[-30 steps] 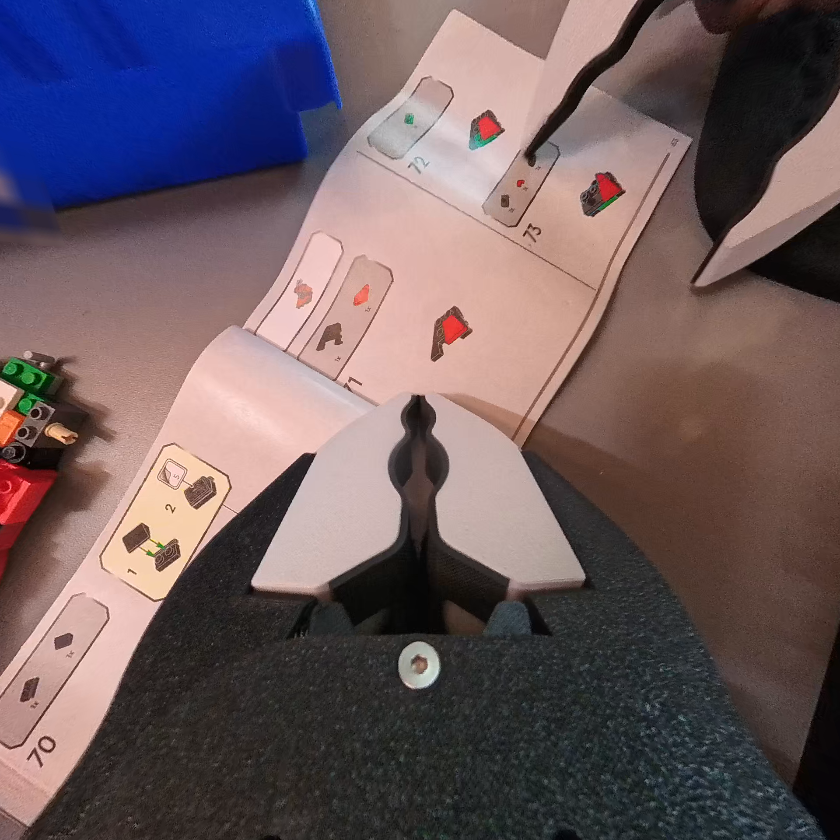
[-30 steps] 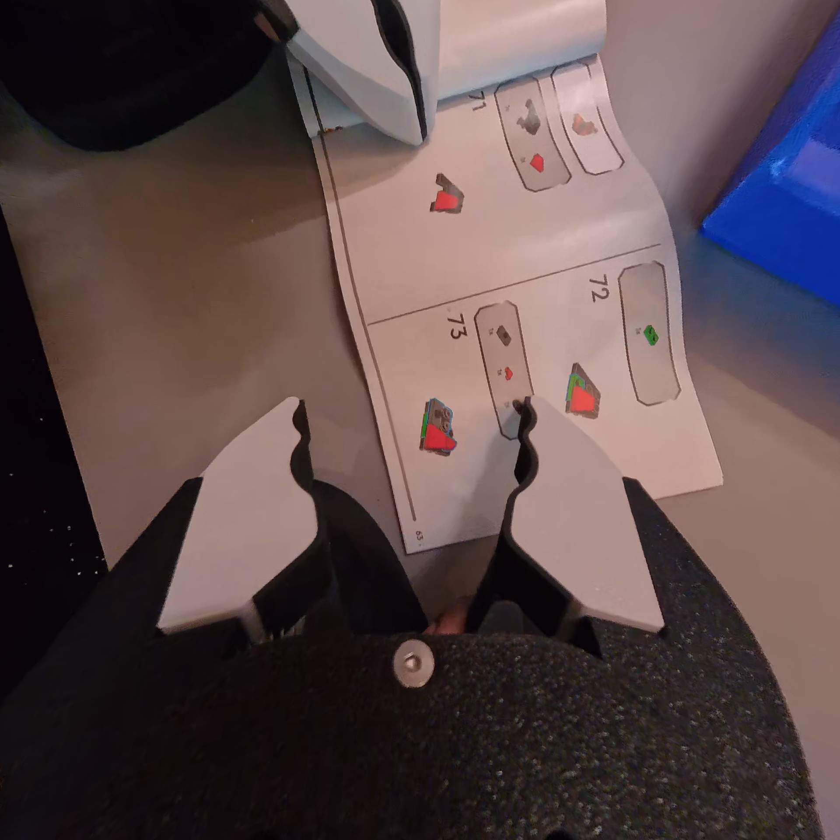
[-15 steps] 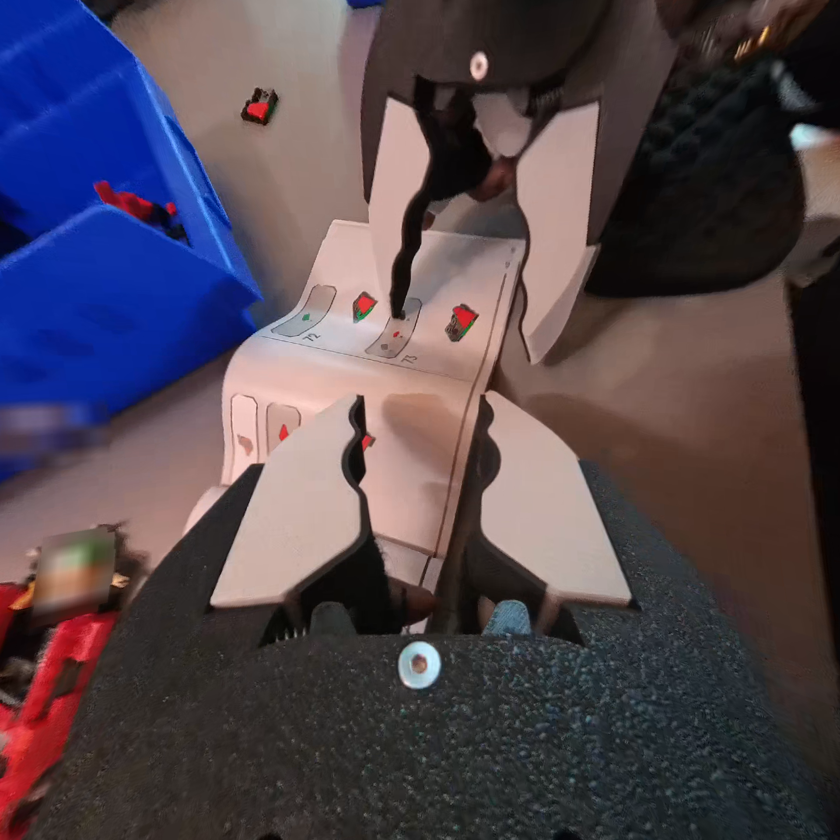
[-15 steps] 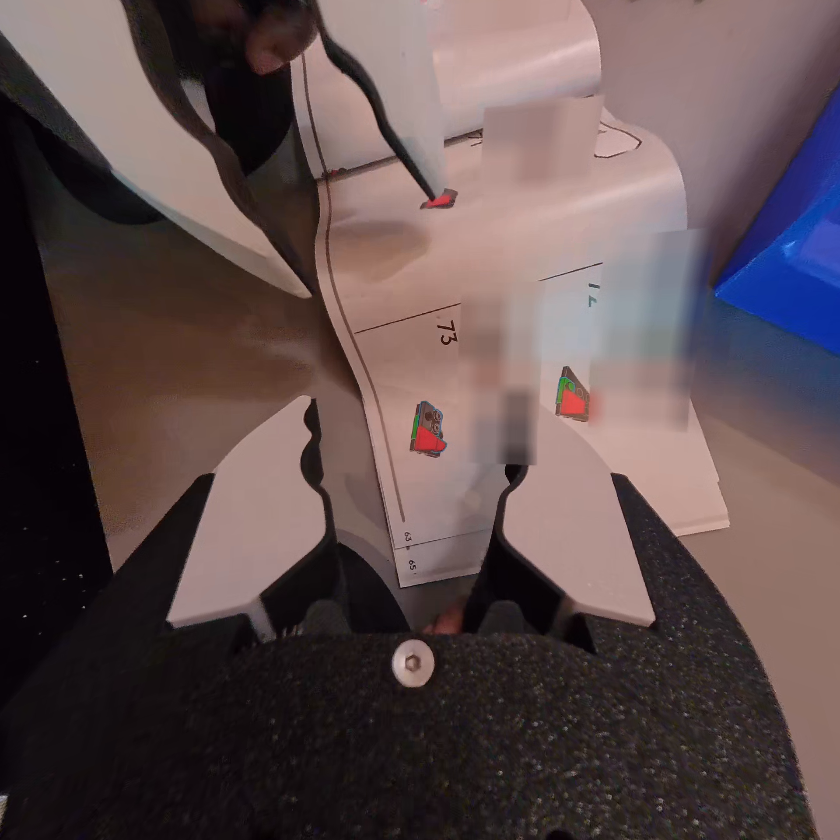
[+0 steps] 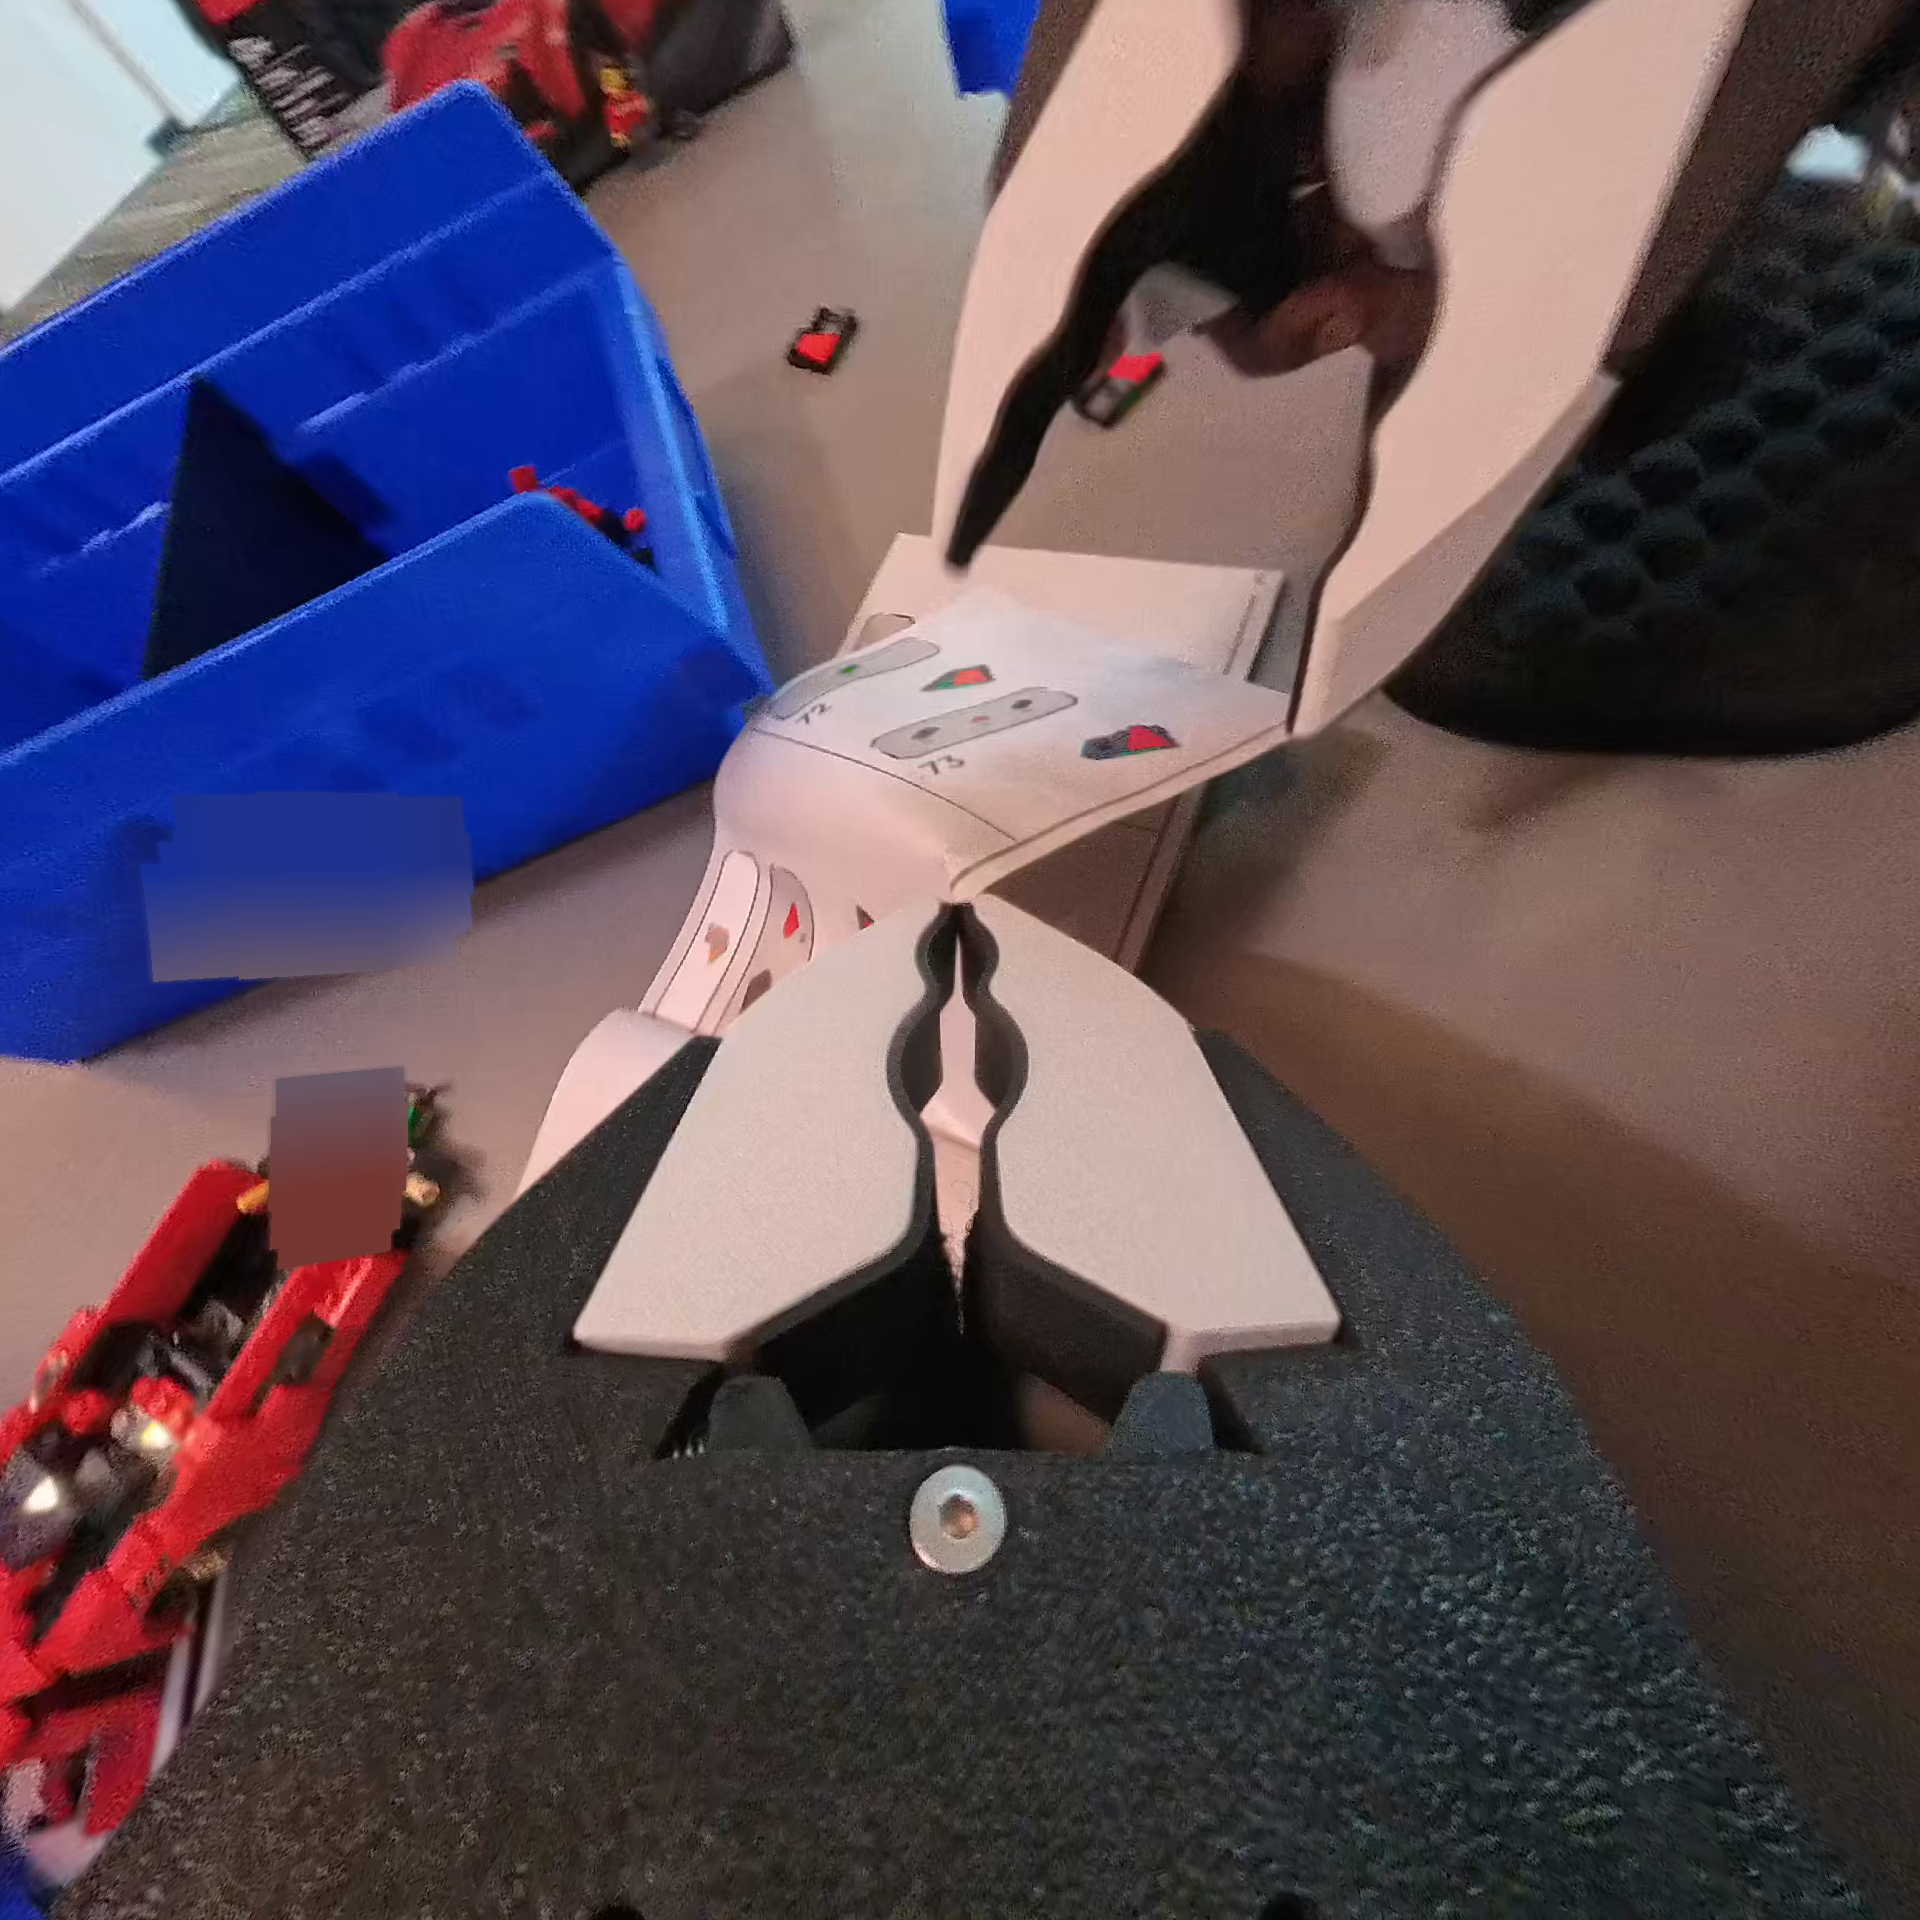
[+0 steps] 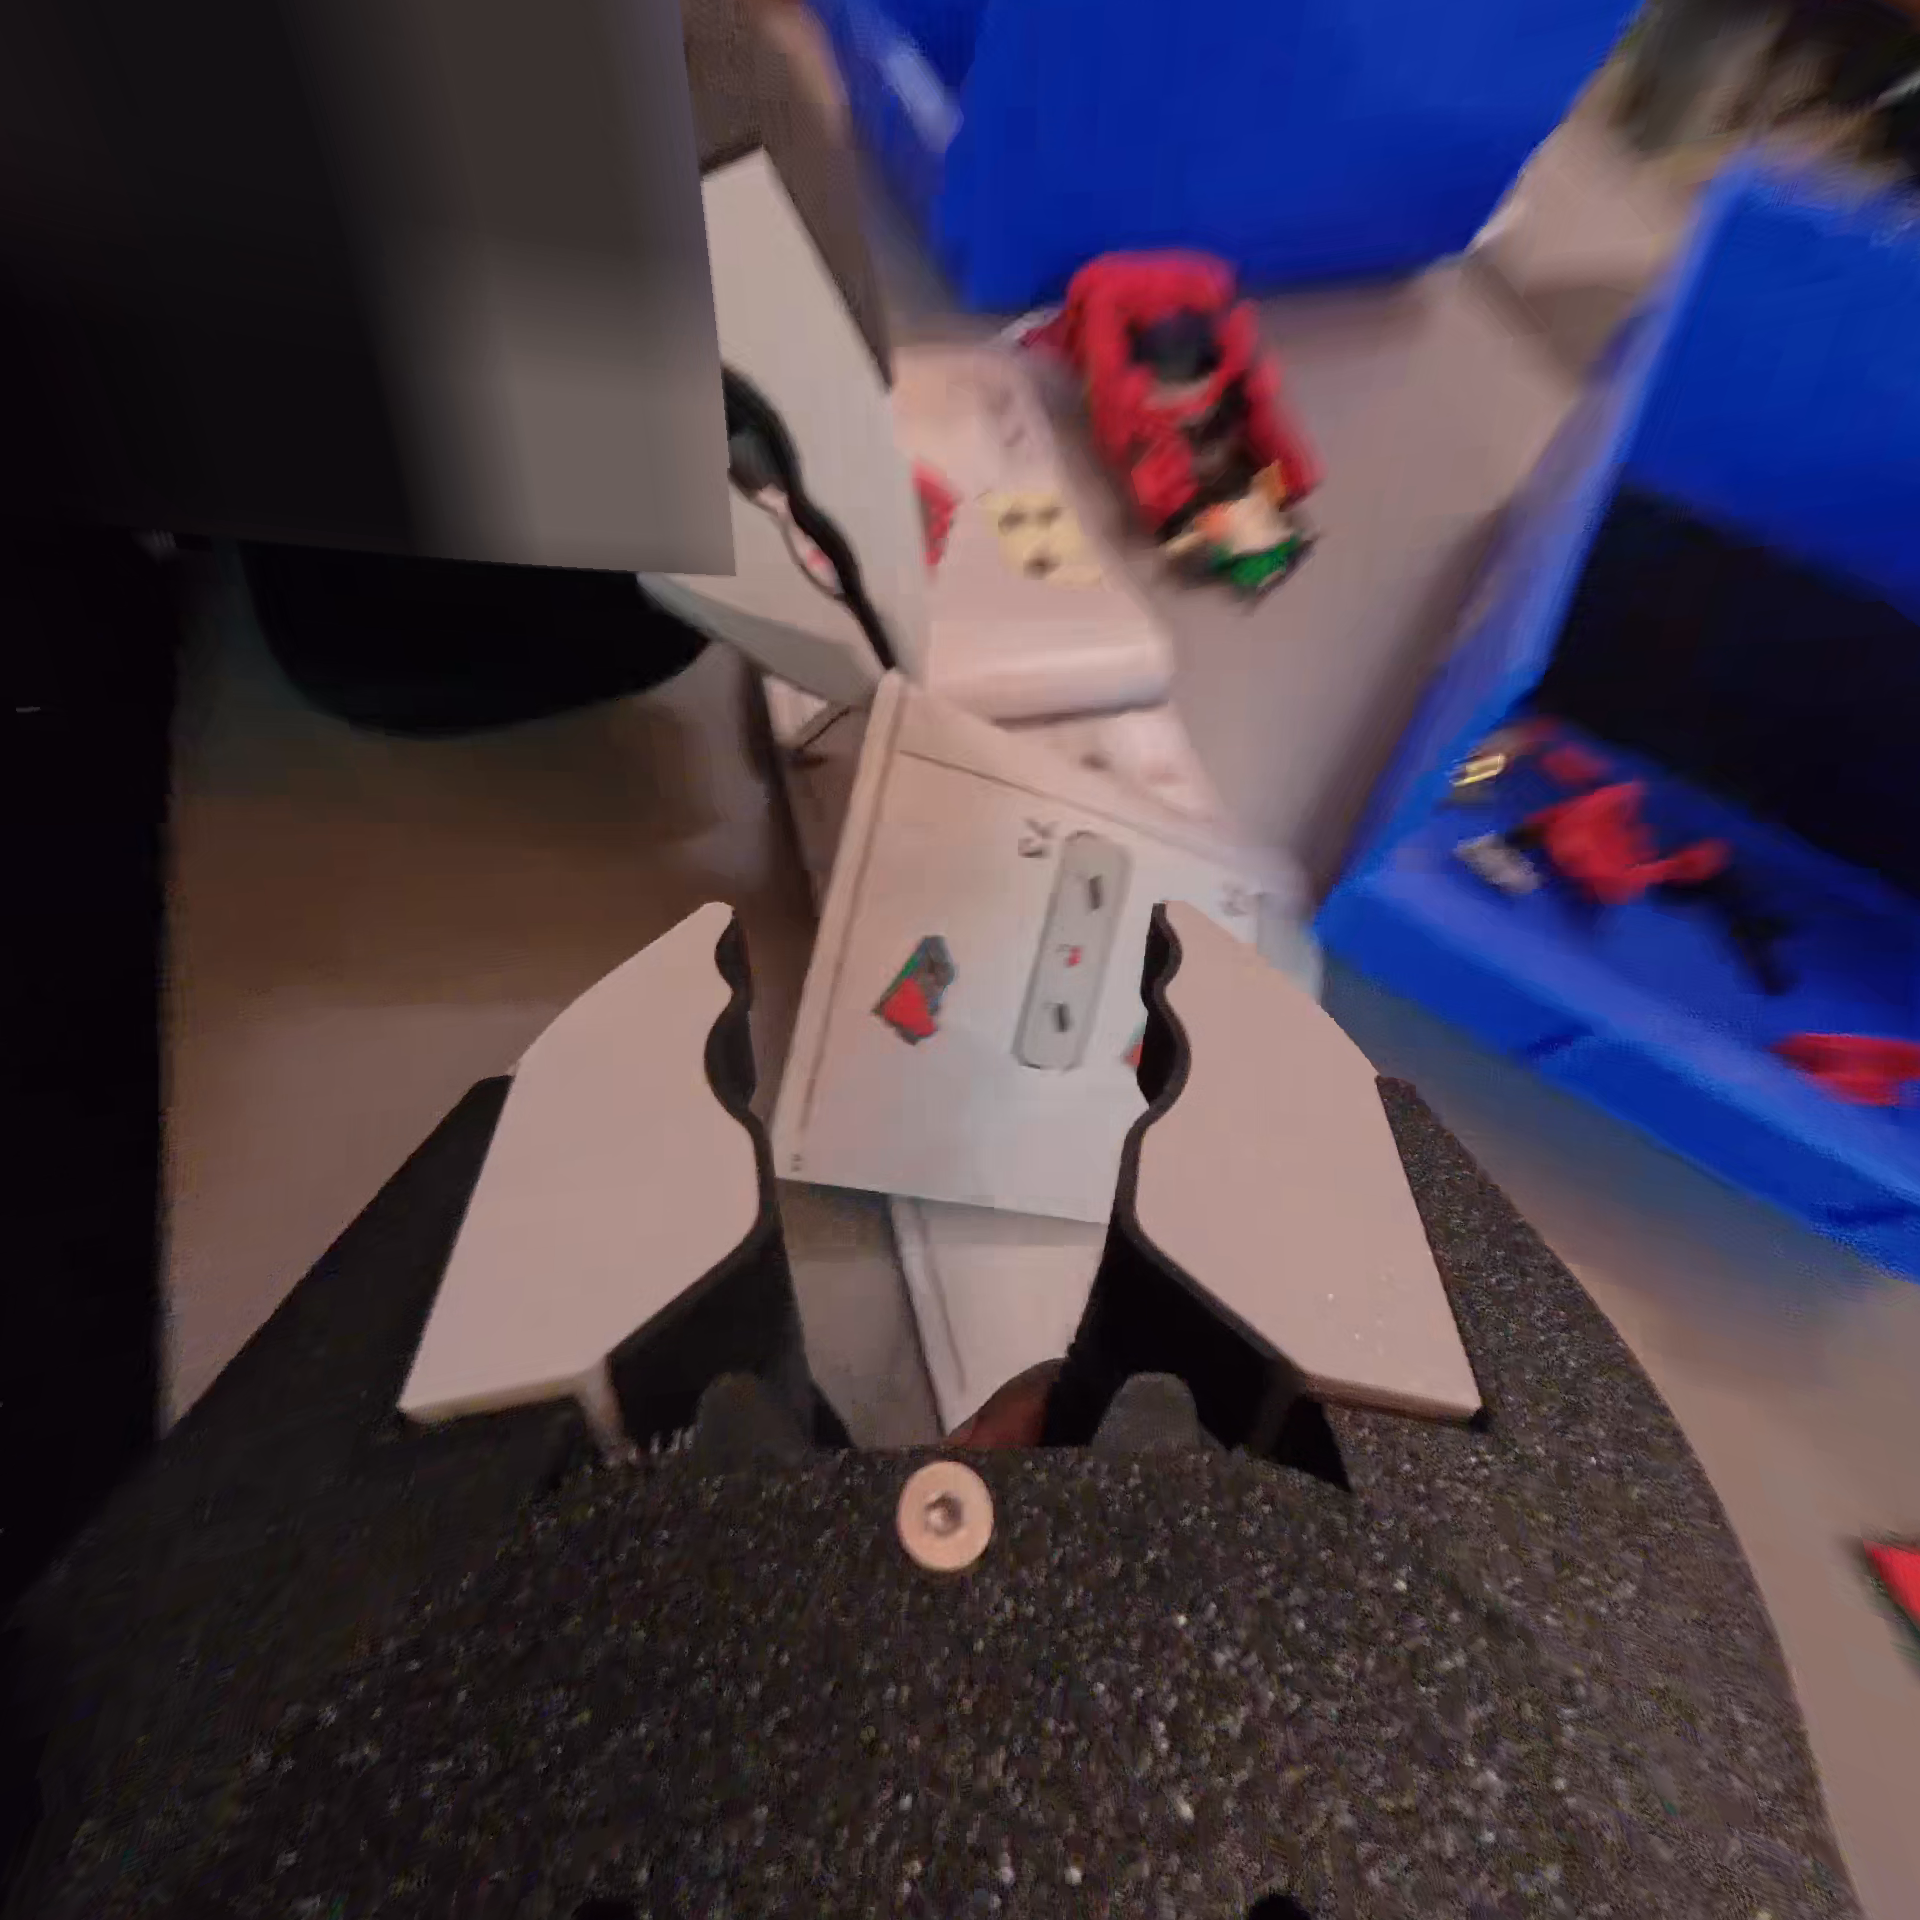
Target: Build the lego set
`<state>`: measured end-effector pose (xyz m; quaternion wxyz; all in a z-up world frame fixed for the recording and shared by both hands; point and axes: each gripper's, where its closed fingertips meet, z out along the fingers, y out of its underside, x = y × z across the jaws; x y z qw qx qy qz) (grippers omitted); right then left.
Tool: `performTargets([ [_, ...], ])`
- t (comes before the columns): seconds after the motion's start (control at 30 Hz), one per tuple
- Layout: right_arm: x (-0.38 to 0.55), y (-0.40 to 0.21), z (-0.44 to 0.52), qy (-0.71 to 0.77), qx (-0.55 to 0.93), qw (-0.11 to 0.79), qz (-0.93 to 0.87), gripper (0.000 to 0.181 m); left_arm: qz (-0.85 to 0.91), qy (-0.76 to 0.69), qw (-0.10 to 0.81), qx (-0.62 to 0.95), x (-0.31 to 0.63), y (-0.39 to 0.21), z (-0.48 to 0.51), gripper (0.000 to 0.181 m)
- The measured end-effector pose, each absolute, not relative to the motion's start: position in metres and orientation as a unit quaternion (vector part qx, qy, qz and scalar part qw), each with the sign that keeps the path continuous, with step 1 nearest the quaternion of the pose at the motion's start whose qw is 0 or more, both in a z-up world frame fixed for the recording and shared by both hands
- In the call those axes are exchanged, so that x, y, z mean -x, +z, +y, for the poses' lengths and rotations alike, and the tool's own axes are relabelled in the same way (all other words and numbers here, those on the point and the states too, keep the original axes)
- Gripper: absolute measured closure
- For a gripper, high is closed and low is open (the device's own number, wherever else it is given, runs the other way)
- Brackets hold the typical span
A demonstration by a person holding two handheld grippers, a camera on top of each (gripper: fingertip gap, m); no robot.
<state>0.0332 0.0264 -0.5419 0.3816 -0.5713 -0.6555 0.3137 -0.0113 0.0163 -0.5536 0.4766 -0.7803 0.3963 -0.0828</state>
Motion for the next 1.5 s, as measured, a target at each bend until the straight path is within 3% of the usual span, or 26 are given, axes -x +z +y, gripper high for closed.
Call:
performTargets([
  [0.07, -0.038, -0.533, 0.028, 0.254, 0.549, 0.456, -0.653, 0.107, 0.358, -0.091, 0.493, 0.787, 0.017, -0.549, 0.016, 0.181],
  [0.17, -0.037, -0.547, 0.011, 0.185, 0.523, 0.49, -0.672, 0.106, 0.314, -0.106, 0.509, 0.795, 0.024, -0.546, 0.014, 0.181],
  [0.3, -0.041, -0.554, 0.009, 0.056, 0.451, 0.555, -0.697, 0.127, 0.292, -0.123, 0.522, 0.792, 0.028, -0.545, 0.006, 0.181],
  [0.4, -0.036, -0.558, 0.007, -0.027, 0.382, 0.564, -0.732, 0.147, 0.286, -0.133, 0.528, 0.788, 0.029, -0.543, 0.002, 0.181],
  [0.47, -0.034, -0.564, 0.007, -0.058, 0.363, 0.549, -0.751, 0.149, 0.278, -0.133, 0.533, 0.788, 0.032, -0.542, 0.001, 0.181],
  [0.6, -0.032, -0.559, 0.004, -0.078, 0.345, 0.567, -0.744, 0.148, 0.253, -0.153, 0.547, 0.783, 0.038, -0.537, -0.003, 0.181],
  [0.8, -0.03, -0.567, 0.003, -0.114, 0.309, 0.562, -0.758, 0.123, 0.235, -0.18, 0.556, 0.777, 0.045, -0.532, -0.008, 0.181],
  [0.93, -0.019, -0.544, 0.005, -0.112, 0.266, 0.614, -0.735, 0.151, 0.242, -0.179, 0.555, 0.775, 0.043, -0.533, -0.009, 0.181],
  [1.03, -0.013, -0.55, 0.013, -0.142, 0.234, 0.576, -0.771, 0.151, 0.242, -0.184, 0.554, 0.775, 0.043, -0.533, -0.009, 0.181],
  [1.2, 0.008, -0.51, 0.008, -0.139, 0.164, 0.605, -0.766, 0.181, 0.255, -0.176, 0.555, 0.772, 0.046, -0.532, -0.017, 0.174],
  [1.33, 0.046, -0.474, -0.001, -0.129, 0.075, 0.608, -0.78, 0.181, 0.283, -0.123, 0.587, 0.748, 0.065, -0.511, -0.039, 0.148],
  [1.5, 0.113, -0.48, -0.021, -0.059, -0.015, 0.589, -0.806, 0.181, 0.44, -0.071, 0.591, 0.672, 0.05, -0.488, -0.09, 0.168],
])
